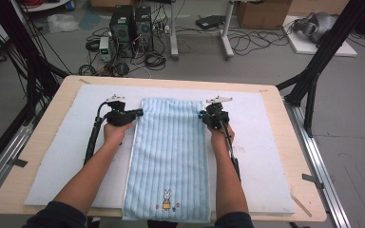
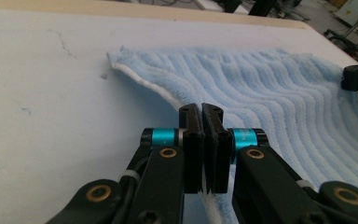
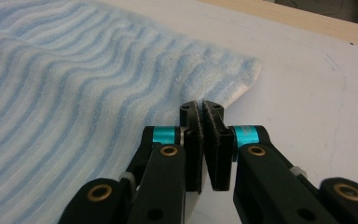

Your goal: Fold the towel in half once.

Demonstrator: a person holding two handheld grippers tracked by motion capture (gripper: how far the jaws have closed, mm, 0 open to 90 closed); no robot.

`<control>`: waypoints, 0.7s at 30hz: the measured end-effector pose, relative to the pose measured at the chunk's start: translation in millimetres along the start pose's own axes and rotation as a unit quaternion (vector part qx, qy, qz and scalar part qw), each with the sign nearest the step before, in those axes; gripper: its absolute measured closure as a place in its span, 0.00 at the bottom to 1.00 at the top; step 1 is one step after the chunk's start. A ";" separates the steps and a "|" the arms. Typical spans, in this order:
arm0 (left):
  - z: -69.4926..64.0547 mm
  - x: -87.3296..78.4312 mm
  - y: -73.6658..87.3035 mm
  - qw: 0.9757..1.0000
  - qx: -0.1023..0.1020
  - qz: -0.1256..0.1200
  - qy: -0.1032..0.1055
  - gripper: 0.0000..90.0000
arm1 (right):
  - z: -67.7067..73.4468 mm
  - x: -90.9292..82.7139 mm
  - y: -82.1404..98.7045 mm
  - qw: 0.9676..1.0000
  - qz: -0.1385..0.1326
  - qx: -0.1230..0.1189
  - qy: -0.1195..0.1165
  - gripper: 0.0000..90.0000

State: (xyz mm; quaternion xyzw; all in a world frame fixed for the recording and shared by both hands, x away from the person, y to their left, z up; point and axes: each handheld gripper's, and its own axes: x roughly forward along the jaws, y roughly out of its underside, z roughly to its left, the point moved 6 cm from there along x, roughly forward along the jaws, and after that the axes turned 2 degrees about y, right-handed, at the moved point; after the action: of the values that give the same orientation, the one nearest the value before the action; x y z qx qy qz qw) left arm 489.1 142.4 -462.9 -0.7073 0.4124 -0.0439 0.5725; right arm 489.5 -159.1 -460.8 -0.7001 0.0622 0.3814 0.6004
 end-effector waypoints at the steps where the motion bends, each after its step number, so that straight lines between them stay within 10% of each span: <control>1: -1.7 -2.4 -0.5 1.000 0.002 -0.003 0.007 0.96 | 0.5 -2.9 -0.1 1.000 -0.003 -0.003 -0.005 0.96; 9: -18.0 -21.8 -0.3 0.999 0.039 -0.002 0.033 0.96 | 8.6 -27.8 8.6 0.999 -0.013 0.000 -0.044 0.96; 21: -36.6 -51.6 20.0 0.998 0.042 -0.002 0.054 0.96 | 23.4 -63.5 31.5 0.997 -0.018 -0.009 -0.070 0.96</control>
State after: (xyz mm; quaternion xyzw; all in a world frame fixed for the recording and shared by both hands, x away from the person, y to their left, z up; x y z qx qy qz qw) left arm 425.0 146.7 -446.2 -0.6804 0.4388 -0.1004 0.5784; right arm 417.0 -170.4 -446.9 -0.6780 0.0038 0.4190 0.6039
